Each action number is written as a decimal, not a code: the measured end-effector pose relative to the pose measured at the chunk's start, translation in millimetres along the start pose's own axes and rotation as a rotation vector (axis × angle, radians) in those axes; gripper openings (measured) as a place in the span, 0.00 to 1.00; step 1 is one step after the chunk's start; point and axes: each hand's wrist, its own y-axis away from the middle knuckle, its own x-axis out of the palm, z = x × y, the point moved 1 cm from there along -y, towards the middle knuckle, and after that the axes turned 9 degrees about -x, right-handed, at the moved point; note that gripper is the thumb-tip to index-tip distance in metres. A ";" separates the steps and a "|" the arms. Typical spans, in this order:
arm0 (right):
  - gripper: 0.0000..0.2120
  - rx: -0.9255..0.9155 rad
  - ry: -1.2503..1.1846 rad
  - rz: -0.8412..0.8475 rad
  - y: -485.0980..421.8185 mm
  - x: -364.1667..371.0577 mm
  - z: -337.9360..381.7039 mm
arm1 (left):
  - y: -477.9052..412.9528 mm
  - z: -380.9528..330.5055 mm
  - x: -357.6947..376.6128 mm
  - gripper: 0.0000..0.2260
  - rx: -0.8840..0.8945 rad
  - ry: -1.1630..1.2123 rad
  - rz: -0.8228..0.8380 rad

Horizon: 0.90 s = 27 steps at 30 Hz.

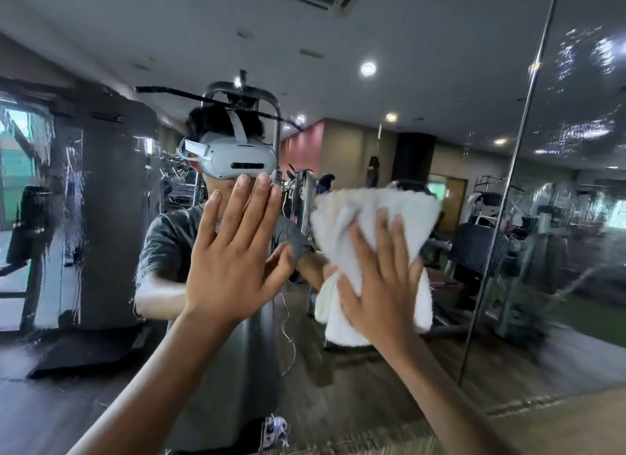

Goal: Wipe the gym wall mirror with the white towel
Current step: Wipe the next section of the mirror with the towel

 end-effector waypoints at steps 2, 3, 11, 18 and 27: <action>0.35 -0.189 0.038 0.063 32.0 0.0 -14.4 | -0.7 -0.3 0.3 0.31 -0.005 0.014 -0.005; 0.34 -0.181 0.036 0.067 41.4 -1.7 -26.5 | -0.8 -1.4 0.3 0.31 -0.007 0.016 -0.008; 0.30 0.445 -0.101 -0.179 -23.9 -1.1 -21.4 | 2.2 -1.2 2.1 0.31 -0.012 0.002 0.009; 0.32 -0.160 -0.012 0.102 74.3 6.5 -12.2 | 2.3 0.0 2.2 0.31 -0.009 0.005 0.006; 0.32 0.413 -0.101 -0.109 -1.4 4.6 15.2 | 26.4 -10.3 -1.9 0.31 -0.089 0.033 0.045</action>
